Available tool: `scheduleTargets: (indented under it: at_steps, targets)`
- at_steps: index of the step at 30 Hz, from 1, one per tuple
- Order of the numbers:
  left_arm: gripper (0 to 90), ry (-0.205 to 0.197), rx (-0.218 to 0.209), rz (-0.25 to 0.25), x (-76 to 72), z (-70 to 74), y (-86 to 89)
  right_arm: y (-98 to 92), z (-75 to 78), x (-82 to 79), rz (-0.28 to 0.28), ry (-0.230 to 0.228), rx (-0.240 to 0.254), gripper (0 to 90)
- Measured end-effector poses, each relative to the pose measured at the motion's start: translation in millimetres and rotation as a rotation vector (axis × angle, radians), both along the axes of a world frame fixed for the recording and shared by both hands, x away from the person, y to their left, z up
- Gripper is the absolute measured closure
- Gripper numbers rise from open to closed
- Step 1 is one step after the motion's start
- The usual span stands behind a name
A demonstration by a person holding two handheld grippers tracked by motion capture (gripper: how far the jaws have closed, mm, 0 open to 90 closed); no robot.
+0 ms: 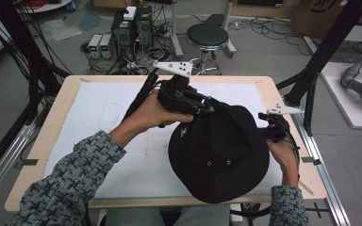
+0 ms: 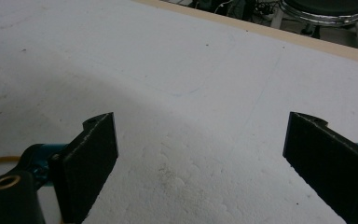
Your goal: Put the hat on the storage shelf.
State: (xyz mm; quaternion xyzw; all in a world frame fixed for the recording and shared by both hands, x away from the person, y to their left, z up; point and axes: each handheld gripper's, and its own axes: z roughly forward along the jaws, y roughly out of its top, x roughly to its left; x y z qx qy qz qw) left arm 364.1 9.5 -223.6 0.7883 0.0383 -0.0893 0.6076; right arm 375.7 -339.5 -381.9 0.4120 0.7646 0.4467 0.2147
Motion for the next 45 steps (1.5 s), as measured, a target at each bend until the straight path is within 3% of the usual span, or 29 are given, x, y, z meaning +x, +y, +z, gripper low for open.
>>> scheduleTargets:
  at_steps: [5,9,13,25,31,35,40,45]
  targets:
    - [77.1,0.008,0.010,-0.010,-0.3,-5.1,-3.5,-0.1,-0.2,0.3,0.002,-0.004,-0.004,9.8]
    - [75.3,-0.001,0.017,-0.014,-0.3,-5.7,-3.6,-0.7,0.0,0.0,0.001,-0.005,0.001,9.8]
    - [71.7,-0.039,0.032,-0.015,-2.1,-6.7,-5.4,-0.7,-0.2,0.0,0.000,-0.006,-0.002,9.8]
    - [64.9,-0.048,0.055,-0.015,-0.2,-9.6,-4.7,-3.8,-2.8,0.4,-0.006,-0.005,-0.003,9.8]
    - [63.5,-0.049,0.056,-0.013,-0.7,-9.8,-4.8,-7.8,-2.9,0.1,-0.048,-0.004,-0.011,9.8]
    - [63.0,-0.051,0.060,-0.015,-0.3,-9.9,-3.9,-12.1,-3.0,0.5,-0.124,-0.006,-0.029,9.7]
    - [61.2,-0.056,0.061,-0.014,-0.3,-10.1,-3.8,-19.3,-2.2,-0.7,-0.195,-0.011,-0.006,9.7]
    - [57.9,-0.062,0.066,-0.007,-0.5,-10.5,-4.0,-22.4,-1.8,-1.3,-0.219,-0.011,-0.002,9.7]
